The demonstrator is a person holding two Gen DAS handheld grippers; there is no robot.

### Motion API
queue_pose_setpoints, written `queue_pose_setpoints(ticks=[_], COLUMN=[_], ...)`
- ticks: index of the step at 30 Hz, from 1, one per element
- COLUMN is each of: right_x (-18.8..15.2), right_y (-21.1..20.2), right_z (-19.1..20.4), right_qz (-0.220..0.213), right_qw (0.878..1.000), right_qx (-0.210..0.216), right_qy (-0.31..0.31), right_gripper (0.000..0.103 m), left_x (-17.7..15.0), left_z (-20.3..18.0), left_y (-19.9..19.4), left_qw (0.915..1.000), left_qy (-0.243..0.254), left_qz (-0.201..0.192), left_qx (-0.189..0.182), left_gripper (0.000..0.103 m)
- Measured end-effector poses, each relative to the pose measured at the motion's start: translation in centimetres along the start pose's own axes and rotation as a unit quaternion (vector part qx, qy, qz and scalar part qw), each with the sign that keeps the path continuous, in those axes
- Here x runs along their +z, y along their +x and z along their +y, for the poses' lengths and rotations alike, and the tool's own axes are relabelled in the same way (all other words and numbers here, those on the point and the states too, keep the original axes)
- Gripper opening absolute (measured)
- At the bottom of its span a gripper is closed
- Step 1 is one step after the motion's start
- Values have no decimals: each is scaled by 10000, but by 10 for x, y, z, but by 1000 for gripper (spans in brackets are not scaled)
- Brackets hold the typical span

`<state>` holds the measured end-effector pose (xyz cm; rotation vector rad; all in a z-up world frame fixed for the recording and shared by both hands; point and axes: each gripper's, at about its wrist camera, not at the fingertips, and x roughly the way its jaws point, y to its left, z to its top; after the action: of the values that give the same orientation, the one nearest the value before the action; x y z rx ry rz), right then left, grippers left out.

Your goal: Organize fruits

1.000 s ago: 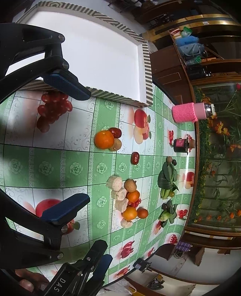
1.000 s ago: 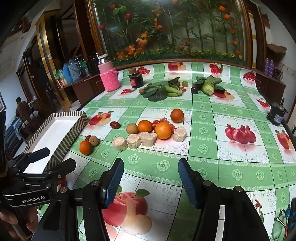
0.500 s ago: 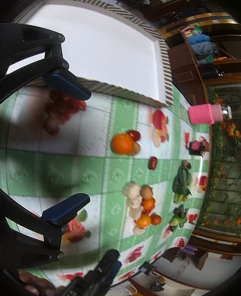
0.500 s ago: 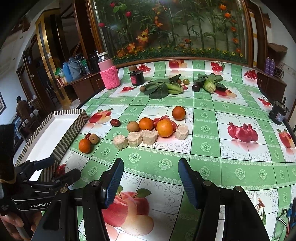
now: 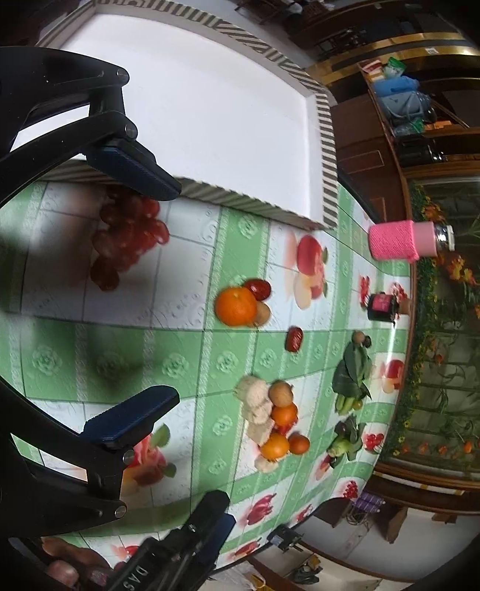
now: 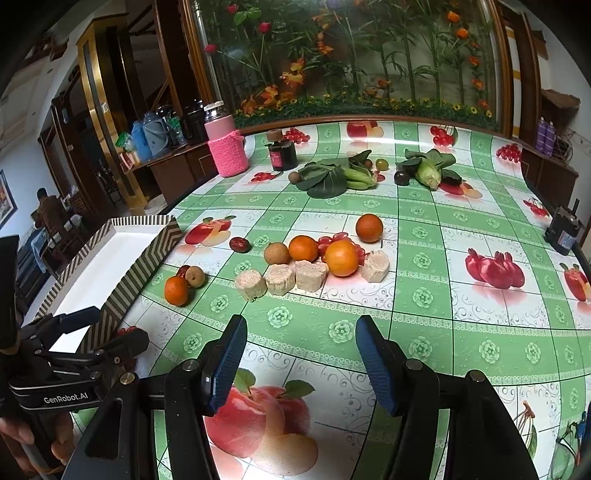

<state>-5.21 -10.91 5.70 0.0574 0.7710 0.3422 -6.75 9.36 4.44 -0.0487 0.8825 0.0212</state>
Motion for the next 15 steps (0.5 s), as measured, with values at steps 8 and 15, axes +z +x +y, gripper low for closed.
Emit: queue_pose_setpoints(ticks=[8,15], right_x=[3,5], right_y=[1,8], right_z=[-6,-6], right_qz=[7,68], right_qw=[9999,9997], right_qx=[96,198], right_qy=[79,81], right_gripper=[59,56], left_x=[11,14], left_z=[-10,-12], left_y=[7,14], left_qw=[9998,9999], left_qy=[52,93], left_qz=[-131,-106], left_qx=[139,-37], left_gripper=[102,102])
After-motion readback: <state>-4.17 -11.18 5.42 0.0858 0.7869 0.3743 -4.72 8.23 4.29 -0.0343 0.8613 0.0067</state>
